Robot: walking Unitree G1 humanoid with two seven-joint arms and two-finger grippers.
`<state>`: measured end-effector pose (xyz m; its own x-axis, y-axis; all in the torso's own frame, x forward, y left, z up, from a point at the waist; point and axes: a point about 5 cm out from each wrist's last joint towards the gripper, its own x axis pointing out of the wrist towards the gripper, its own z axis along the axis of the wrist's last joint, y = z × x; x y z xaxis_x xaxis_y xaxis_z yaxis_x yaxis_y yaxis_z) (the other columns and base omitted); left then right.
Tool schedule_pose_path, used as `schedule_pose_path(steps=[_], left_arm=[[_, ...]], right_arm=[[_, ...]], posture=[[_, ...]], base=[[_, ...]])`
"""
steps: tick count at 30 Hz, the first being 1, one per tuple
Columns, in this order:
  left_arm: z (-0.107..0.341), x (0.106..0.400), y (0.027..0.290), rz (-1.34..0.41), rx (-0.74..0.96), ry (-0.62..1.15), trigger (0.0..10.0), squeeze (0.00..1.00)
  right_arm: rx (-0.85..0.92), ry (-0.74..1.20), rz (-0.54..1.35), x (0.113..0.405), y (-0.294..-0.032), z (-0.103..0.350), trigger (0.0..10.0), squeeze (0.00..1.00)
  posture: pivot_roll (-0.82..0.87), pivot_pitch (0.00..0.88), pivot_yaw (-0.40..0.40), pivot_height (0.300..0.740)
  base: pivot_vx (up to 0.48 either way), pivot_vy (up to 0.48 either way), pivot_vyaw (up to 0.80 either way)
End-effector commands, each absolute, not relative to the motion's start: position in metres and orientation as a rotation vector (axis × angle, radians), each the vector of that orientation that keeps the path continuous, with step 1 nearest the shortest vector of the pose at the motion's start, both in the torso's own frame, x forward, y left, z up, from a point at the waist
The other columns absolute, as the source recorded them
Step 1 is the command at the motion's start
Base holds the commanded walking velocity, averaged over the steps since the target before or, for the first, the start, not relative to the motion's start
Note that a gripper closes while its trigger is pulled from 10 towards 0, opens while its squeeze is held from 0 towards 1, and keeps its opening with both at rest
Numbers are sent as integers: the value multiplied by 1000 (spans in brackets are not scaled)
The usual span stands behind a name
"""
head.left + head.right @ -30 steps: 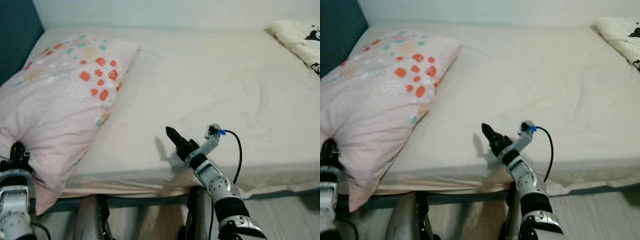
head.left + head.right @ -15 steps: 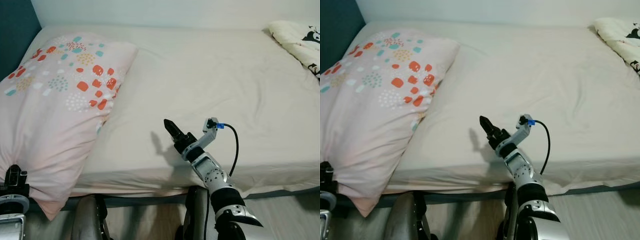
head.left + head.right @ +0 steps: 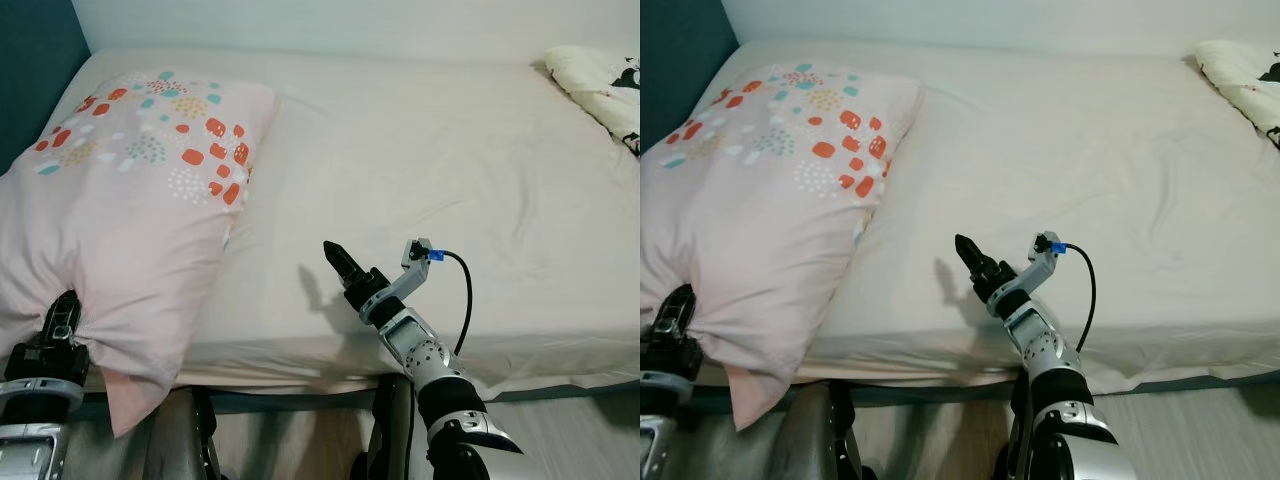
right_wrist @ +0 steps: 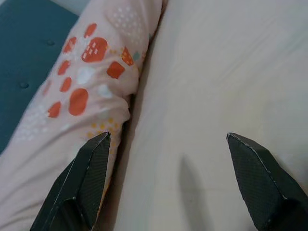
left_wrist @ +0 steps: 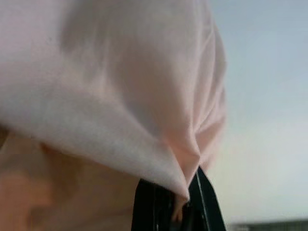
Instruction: Clean up the room
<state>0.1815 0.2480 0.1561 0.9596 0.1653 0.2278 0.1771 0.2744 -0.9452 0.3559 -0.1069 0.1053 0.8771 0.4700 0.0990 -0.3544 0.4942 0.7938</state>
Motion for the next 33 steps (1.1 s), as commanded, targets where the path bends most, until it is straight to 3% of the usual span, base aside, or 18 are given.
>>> schedule_pose_path(steps=[1, 9, 10, 17, 18, 19, 21, 22, 29, 30, 31, 33], left_arm=[[154, 176, 236, -69, -1359, -308, 0, 0], [134, 170, 228, -77, -1279, -119, 0, 0], [128, 173, 227, -52, -1228, -72, 9569, 0], [122, 186, 235, 37, -1049, -21, 10000, 0], [127, 191, 239, 37, -995, -39, 10000, 839], [139, 198, 244, 0, -908, -68, 10000, 1000], [145, 200, 245, -22, -872, -77, 10000, 1000], [158, 204, 248, -79, -764, -90, 10000, 1000], [174, 205, 249, -176, -633, -95, 10000, 1000], [182, 203, 244, -280, -509, -71, 10000, 1000], [182, 203, 244, -280, -509, -71, 10000, 1000], [197, 193, 230, -511, -305, 13, 10000, 1000]], right_arm=[[929, 146, 488, 354, -109, 100, 10000, 0], [926, 148, 477, 354, -112, 99, 10000, 0], [925, 150, 473, 354, -112, 99, 10000, 0], [924, 151, 466, 354, -112, 98, 10000, 0], [922, 152, 464, 354, -113, 97, 10000, 0], [921, 154, 460, 353, -113, 96, 10000, 0], [921, 154, 459, 353, -114, 96, 10000, 0], [918, 156, 454, 353, -116, 95, 10000, 0], [914, 159, 448, 353, -117, 94, 10000, 0], [912, 161, 446, 353, -118, 94, 10000, 0], [912, 161, 446, 353, -118, 94, 10000, 0], [901, 172, 445, 352, -118, 92, 10000, 0]], posture=[[191, 215, -79, 350], [183, 219, -77, 350], [183, 219, -77, 350], [172, 216, -75, 350], [168, 216, -75, 350], [166, 215, -75, 350], [166, 215, -75, 350], [165, 214, -76, 350], [165, 214, -77, 350], [167, 211, -78, 350], [167, 211, -78, 350], [166, 208, -80, 350]], base=[[0, 0, 0], [0, 0, 0], [0, 0, 0], [0, 0, 0], [0, 0, 0], [0, 0, 0], [0, 0, 0], [0, 0, 0], [0, 0, 0], [0, 0, 0], [0, 0, 0], [0, 0, 0]])
